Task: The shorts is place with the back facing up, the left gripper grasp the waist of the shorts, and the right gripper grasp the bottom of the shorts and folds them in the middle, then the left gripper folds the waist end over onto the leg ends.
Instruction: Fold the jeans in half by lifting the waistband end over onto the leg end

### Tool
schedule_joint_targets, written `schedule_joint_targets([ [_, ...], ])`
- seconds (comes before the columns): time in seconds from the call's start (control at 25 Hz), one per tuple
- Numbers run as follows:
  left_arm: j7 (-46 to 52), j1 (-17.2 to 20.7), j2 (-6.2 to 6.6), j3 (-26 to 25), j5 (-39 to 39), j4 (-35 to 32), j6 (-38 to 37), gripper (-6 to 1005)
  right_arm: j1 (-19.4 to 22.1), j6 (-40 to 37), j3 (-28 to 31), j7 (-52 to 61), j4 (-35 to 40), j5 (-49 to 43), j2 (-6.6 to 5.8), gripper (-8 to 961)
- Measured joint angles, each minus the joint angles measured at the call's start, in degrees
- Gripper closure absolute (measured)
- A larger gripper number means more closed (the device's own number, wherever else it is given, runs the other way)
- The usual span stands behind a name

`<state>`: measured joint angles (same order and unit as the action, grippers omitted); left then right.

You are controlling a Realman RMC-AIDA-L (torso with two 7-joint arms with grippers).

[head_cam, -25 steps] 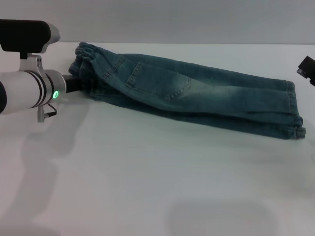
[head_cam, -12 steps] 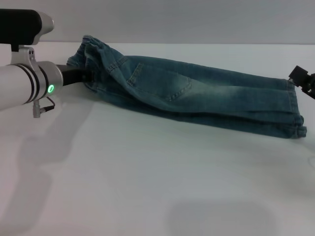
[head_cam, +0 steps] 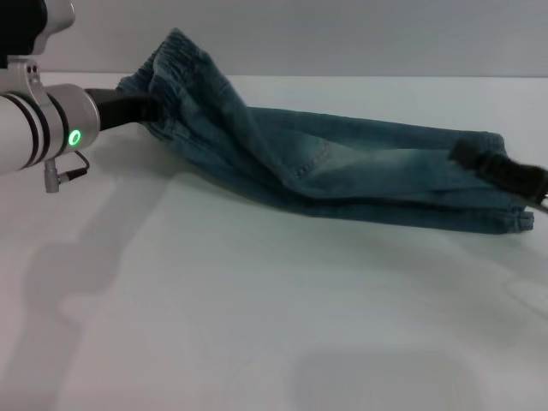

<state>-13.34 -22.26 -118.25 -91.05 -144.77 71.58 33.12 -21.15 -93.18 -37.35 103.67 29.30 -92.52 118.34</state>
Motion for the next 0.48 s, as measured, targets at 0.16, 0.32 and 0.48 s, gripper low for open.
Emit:
schedule_joint_targets([
  [0.16, 0.36, 1.77, 0.03, 0.12, -0.19, 4.78, 2.25, 954, -2.2, -0.06, -1.22, -1.89, -1.87, -1.84, 0.36, 594],
  [0.32, 0.39, 3.0, 0.04, 0.41, -0.22, 7.59, 3.24, 954, -3.99, 0.14, -2.61, -2.66, -4.01, -2.25, 0.36, 598],
  [0.48, 0.45, 3.94, 0.07, 0.5, -0.23, 9.75, 3.86, 954, -5.7, 0.98, -4.35, -2.95, -6.23, -2.41, 0.43, 601],
])
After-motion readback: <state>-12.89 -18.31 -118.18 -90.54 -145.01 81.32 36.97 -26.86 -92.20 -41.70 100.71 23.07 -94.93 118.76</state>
